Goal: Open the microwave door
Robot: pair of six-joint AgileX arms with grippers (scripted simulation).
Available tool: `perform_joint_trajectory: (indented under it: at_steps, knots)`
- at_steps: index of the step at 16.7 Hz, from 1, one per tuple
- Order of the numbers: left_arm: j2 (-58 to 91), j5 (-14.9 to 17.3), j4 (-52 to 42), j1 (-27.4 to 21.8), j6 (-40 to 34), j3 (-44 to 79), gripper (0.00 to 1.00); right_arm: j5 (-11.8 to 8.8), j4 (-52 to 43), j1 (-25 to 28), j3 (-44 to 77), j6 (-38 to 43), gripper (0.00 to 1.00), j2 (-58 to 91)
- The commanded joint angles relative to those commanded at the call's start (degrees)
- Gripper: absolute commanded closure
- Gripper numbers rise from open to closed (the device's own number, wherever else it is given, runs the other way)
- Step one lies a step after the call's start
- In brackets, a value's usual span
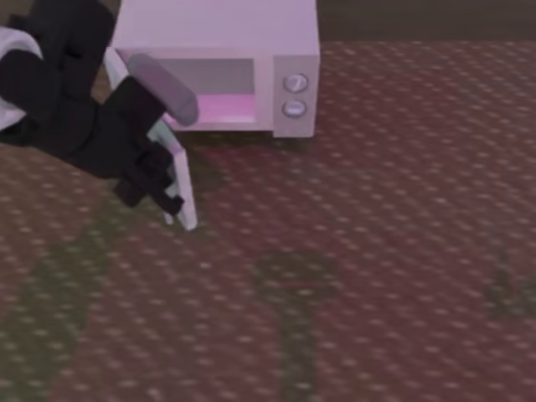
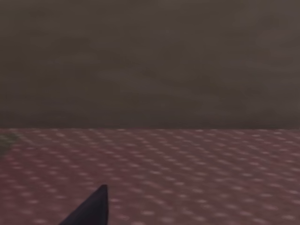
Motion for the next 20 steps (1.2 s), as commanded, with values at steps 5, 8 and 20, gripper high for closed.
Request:
perform_joint_trajectory:
  at_steps: [5,8,20]
  knots:
    - [-1.0,1.5,-0.3,1.3,2.9,0.0,1.0,0.0,0.0,0.0,0.0,0.0,0.0,0.0]
    - [-1.0,1.5,-0.3,1.3,2.9,0.0,1.0,0.0,0.0,0.0,0.0,0.0,0.0,0.0]
    - [-1.0,1.5,-0.3,1.3,2.9,0.0,1.0,0.0,0.0,0.0,0.0,0.0,0.0,0.0]
